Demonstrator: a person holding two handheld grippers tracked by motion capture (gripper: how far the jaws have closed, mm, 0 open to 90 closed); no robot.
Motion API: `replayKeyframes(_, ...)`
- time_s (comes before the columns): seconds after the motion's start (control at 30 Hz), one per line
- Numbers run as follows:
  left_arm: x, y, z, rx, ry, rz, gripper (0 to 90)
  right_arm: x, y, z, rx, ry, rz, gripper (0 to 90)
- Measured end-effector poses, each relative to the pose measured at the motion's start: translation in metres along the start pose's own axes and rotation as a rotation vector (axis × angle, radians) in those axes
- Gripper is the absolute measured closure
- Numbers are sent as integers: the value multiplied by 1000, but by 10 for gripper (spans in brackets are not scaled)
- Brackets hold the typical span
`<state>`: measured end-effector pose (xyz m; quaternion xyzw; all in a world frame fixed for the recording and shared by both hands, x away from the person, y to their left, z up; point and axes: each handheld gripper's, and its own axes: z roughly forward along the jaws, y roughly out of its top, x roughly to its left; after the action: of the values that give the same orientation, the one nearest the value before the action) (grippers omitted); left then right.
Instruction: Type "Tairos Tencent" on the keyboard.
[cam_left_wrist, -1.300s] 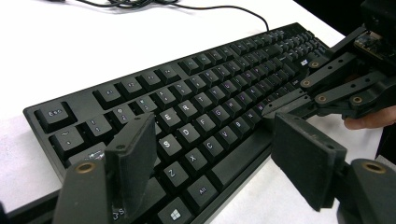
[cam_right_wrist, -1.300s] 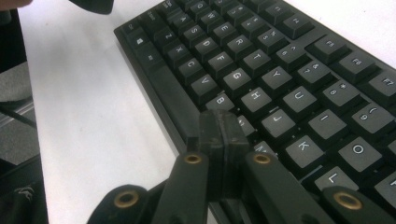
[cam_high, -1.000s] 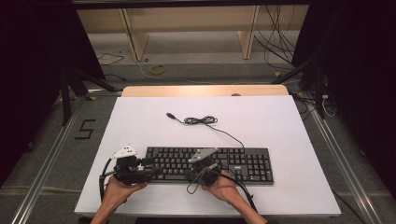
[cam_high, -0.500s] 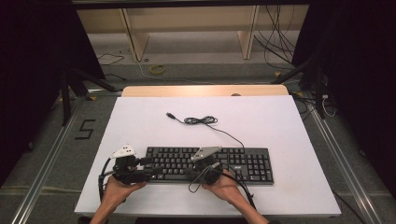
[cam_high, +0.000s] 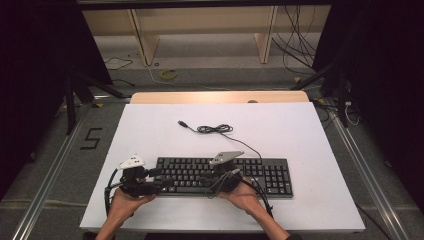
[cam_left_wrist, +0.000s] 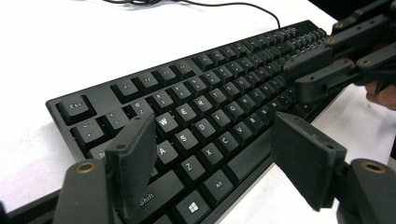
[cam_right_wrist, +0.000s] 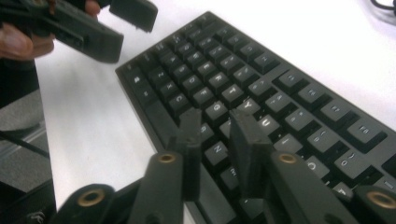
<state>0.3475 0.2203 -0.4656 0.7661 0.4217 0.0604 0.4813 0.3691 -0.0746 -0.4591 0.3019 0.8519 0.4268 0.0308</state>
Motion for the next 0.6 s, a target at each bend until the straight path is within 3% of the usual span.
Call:
replayKeyframes(0.2, 1, 0, 0, 8, 7, -7, 311, -4, 7, 0, -21, 7, 18, 634)
replayKeyframes(0.3, 3, -1, 0, 26, 19, -2, 317, -4, 10, 1, -16, 3, 27, 540)
replayKeyframes(0.4, 4, -1, 0, 34, 20, -2, 330, -6, 13, 3, -25, -5, 31, 512)
replayKeyframes(0.53, 5, -1, -2, 56, 26, 3, 402, -7, 18, 7, -20, -5, 31, 478)
replayKeyframes(0.6, 5, -1, -2, 71, 53, 7, 457, -7, 20, 9, -18, -4, 32, 459)
